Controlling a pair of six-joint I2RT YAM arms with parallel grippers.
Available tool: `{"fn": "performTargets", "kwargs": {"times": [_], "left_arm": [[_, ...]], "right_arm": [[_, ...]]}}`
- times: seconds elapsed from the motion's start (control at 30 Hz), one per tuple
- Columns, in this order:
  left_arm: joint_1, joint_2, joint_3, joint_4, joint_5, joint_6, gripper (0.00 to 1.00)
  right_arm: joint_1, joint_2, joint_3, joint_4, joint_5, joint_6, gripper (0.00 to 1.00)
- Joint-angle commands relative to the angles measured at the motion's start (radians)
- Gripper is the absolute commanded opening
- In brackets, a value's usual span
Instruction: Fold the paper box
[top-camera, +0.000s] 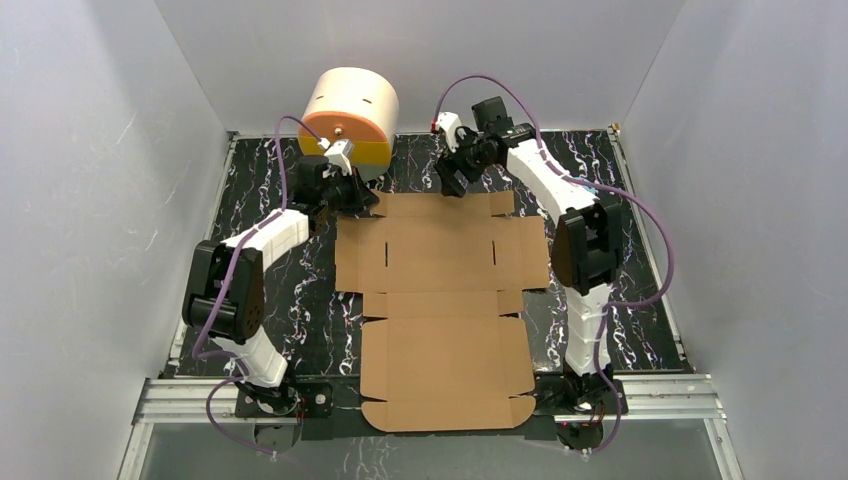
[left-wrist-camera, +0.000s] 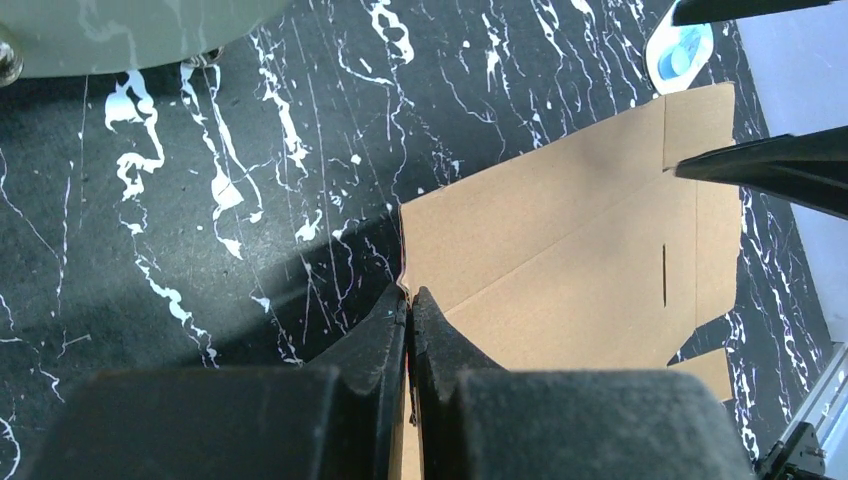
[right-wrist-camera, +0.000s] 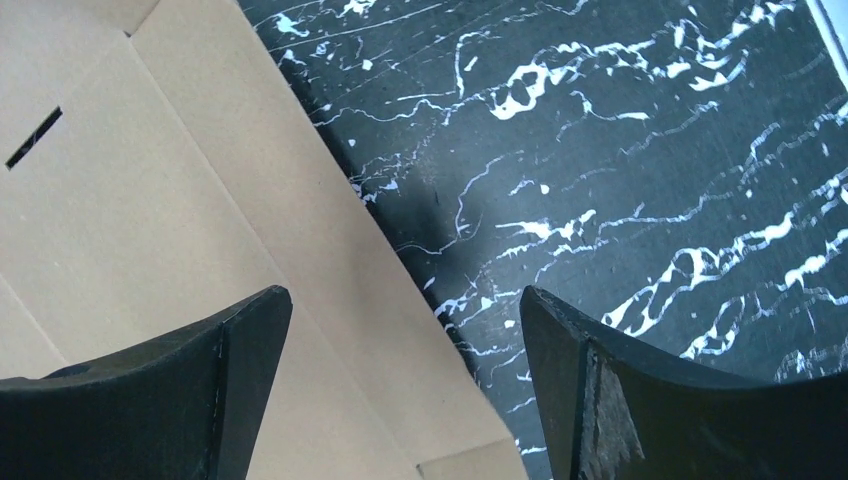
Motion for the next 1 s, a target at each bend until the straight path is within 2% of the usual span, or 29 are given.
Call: {"fn": "performTargets", "kwargs": {"times": [0.0,0.2,0.37,0.67,0.73,0.8,0.97], "left_arm": [[-0.011,-0.075,-0.012,0.057,0.005,0.046,0.00],[-0.016,-0.097,-0.016,0.069,0.003,0.049,0.00],[-0.020,-0.108,-0.020,0.076,0.006,0.048,0.00],[-0.021,-0.099,-0.016,0.072,-0.002,0.051,0.00],[-0.022,-0.094,-0.016,0.069,-0.006,0.053,0.00],[-0.022,-0.094,-0.020,0.072,-0.010,0.047,0.00],[-0.021,-0.094,-0.022,0.082,-0.009,0.039,0.00]], "right_arm": [[0.007,0.056,0.125,-0.151,-0.118,-0.163,0.95],[0.007,0.128,0.202,-0.228,-0.170,-0.220,0.94],[0.004,0.161,0.210,-0.261,-0.208,-0.260,0.86],[0.001,0.199,0.252,-0.324,-0.258,-0.299,0.59],[0.002,0.200,0.260,-0.332,-0.263,-0.307,0.49],[0.002,0.198,0.261,-0.336,-0.260,-0.327,0.34],[0.004,0.172,0.250,-0.338,-0.257,-0.344,0.24]]}}
